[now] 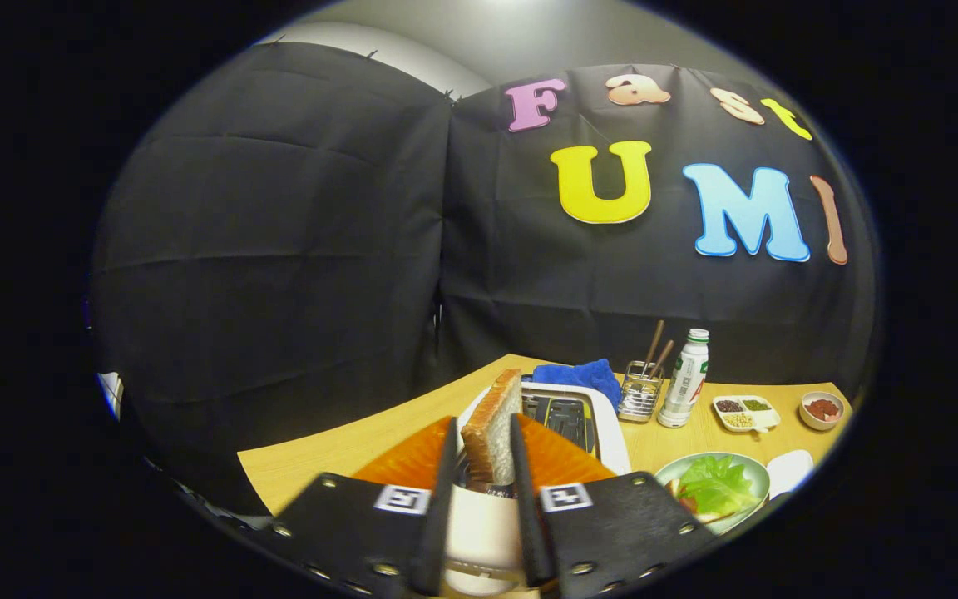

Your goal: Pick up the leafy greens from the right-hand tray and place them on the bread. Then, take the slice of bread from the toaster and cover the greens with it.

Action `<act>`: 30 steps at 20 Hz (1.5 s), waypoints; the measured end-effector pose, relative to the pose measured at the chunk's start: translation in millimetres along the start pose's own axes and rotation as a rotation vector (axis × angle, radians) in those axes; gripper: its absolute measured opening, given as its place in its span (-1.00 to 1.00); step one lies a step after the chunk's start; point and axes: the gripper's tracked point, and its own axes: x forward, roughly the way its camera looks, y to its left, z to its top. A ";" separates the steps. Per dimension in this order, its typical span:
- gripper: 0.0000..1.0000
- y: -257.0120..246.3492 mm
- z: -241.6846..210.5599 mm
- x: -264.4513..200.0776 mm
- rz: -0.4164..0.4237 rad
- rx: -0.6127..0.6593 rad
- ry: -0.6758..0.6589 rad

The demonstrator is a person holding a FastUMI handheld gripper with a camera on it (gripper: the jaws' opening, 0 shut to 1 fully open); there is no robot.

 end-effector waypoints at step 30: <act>-0.93 -37.0 85.4 -47.7 0.023 -0.001 -0.162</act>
